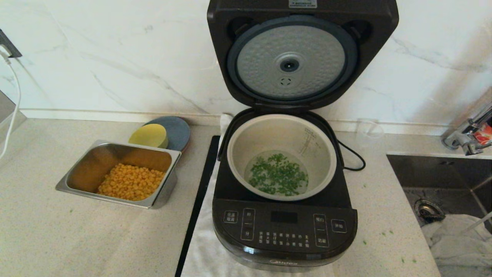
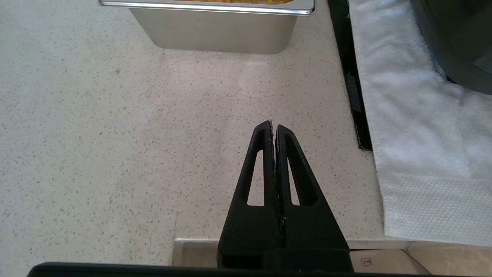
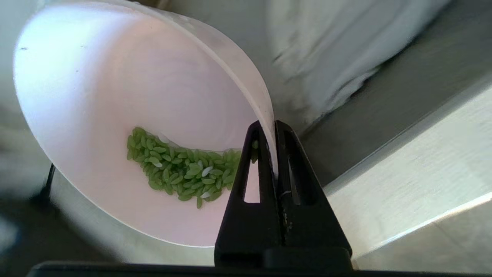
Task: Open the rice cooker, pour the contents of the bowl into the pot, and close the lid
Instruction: Fill a bowl with water from the tap
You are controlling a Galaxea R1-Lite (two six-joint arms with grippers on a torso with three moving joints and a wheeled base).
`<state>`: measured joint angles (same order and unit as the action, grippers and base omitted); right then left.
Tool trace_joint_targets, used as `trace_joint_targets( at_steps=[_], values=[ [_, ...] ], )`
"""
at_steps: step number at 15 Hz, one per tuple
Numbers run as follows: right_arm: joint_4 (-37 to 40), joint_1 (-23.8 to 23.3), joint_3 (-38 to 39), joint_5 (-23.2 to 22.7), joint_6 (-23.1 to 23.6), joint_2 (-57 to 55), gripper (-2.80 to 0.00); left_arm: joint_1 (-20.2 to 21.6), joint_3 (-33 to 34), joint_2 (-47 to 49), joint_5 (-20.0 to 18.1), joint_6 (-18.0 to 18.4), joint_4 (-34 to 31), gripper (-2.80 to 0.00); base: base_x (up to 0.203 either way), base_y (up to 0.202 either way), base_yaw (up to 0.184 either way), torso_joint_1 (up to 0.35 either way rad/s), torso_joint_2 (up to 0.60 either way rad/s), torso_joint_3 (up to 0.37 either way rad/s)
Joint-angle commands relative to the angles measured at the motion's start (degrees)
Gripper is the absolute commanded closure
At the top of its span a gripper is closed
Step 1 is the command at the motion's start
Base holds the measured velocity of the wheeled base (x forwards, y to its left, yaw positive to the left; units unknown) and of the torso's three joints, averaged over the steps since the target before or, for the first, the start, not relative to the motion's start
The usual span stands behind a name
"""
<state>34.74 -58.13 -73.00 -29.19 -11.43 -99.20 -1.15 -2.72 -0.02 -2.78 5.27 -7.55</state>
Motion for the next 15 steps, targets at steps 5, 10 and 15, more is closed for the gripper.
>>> trace_joint_targets(
  at_steps=[5, 10, 15],
  values=[
    [-1.7, -9.1, -7.9, -1.0, 0.9, -17.1, 0.0, 0.0, 0.0, -0.1, 0.0, 0.0, 0.0, 0.0, 0.0, 0.0, 0.0, 0.0, 0.0, 0.0],
    [-1.8, -9.5, -9.5, -1.9, 1.0, -20.4, 0.0, 0.0, 0.0, -0.1, 0.0, 0.0, 0.0, 0.0, 0.0, 0.0, 0.0, 0.0, 0.0, 0.0],
    [-2.0, -9.1, -11.7, -2.5, 0.5, -23.1, 0.0, 0.0, 0.0, -0.1, 0.0, 0.1, 0.0, 0.0, 0.0, 0.0, 0.0, 0.0, 0.0, 0.0]
  ],
)
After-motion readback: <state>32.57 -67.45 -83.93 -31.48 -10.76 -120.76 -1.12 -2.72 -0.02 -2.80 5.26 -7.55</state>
